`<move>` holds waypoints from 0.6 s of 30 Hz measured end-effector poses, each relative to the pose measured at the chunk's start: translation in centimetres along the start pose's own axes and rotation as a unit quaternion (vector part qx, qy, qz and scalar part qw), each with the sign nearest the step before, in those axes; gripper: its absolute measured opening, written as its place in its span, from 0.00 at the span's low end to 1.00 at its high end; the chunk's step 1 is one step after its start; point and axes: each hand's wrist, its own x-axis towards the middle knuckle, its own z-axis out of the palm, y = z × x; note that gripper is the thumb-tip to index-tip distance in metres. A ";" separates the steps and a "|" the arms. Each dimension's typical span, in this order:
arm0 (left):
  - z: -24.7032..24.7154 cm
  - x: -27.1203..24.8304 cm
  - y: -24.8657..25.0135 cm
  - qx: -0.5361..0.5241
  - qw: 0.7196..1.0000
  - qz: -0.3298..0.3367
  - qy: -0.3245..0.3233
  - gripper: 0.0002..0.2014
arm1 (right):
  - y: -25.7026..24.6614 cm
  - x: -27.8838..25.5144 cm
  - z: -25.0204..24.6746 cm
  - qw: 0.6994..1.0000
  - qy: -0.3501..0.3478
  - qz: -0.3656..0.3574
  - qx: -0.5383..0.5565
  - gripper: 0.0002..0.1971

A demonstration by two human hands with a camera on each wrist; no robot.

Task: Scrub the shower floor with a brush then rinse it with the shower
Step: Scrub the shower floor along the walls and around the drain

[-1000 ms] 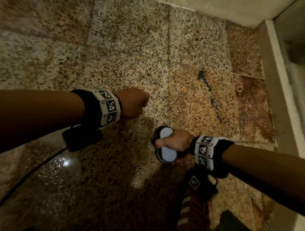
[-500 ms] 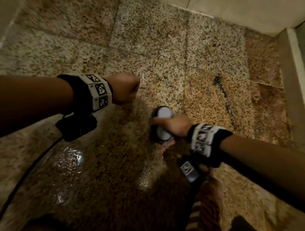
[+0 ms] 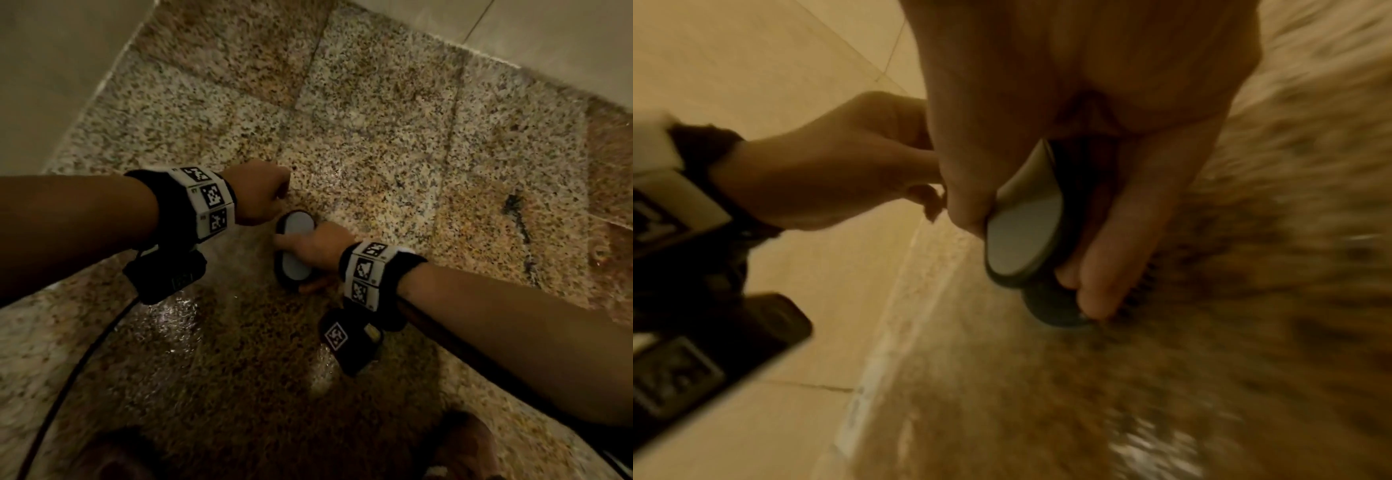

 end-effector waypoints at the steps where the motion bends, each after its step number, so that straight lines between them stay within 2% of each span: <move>1: -0.1 0.0 -0.1 -0.003 1.000 -0.001 0.000 0.10 | -0.3 -0.5 -0.4 1.000 -0.006 0.002 0.011 0.31; 3: -0.3 -0.1 -0.2 -0.003 1.000 -0.003 -0.003 0.09 | 0.7 -0.9 -2.2 0.999 0.025 -0.004 0.023 0.31; 6: -0.6 -0.3 -0.3 0.002 1.000 -0.010 -0.020 0.07 | 4.4 -1.4 -5.3 0.996 0.075 0.005 -0.038 0.34; 8: -0.7 -0.4 -0.4 0.005 1.000 -0.011 -0.023 0.08 | 6.5 -2.2 -6.0 0.997 0.044 0.056 -0.038 0.31; 10: -0.7 -0.6 -0.5 0.003 1.000 -0.009 -0.021 0.10 | 7.2 -2.4 -4.6 0.996 0.039 0.069 -0.037 0.31; 14: -0.6 -0.9 -0.4 0.009 1.000 -0.012 -0.020 0.10 | 3.7 -1.2 0.8 0.987 0.082 0.000 -0.137 0.42; 18: -0.9 -1.4 -0.4 -0.002 1.000 -0.012 0.002 0.09 | -1.2 -1.0 4.2 0.998 -0.020 -0.035 -0.046 0.35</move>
